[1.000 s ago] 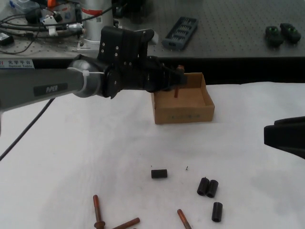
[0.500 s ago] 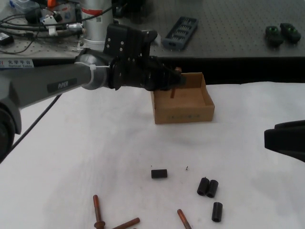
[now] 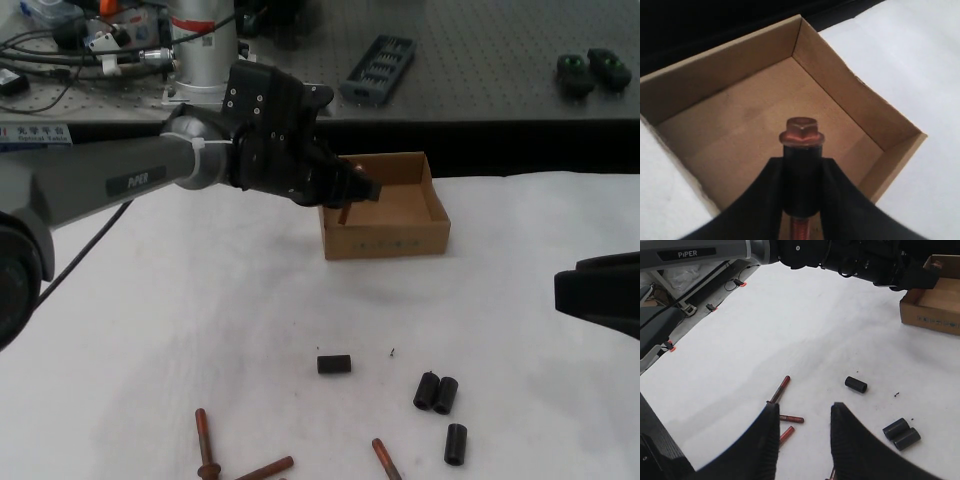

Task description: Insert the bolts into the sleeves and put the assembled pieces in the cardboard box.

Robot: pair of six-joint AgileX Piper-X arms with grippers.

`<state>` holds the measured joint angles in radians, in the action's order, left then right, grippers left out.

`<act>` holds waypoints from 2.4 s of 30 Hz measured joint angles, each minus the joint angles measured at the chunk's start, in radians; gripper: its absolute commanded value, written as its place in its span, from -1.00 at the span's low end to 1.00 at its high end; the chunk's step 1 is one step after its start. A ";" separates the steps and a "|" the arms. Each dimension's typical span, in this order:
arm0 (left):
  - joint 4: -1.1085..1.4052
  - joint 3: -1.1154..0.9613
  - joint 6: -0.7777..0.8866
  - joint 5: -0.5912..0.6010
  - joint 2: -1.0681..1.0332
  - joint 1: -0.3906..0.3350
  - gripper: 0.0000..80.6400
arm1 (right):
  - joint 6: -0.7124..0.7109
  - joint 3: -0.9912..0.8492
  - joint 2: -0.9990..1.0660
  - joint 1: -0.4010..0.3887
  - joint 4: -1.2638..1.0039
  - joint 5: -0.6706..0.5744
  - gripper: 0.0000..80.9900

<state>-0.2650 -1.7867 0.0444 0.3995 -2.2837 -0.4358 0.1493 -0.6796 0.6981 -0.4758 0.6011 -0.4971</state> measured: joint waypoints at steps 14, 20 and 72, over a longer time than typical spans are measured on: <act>0.055 -0.002 -0.014 -0.015 -0.001 0.000 -0.88 | 0.000 0.000 0.000 0.000 0.017 0.000 -0.34; 0.067 -0.002 -0.017 -0.015 -0.019 0.000 -0.29 | 0.000 0.000 0.000 0.000 0.017 0.000 -0.34; -0.687 0.167 -0.359 -0.021 0.481 0.001 -0.50 | 0.008 0.000 -0.058 0.000 0.021 0.000 -0.34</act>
<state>-0.9518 -1.6200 -0.3150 0.3784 -1.8032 -0.4347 0.1570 -0.6796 0.6403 -0.4758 0.6220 -0.4971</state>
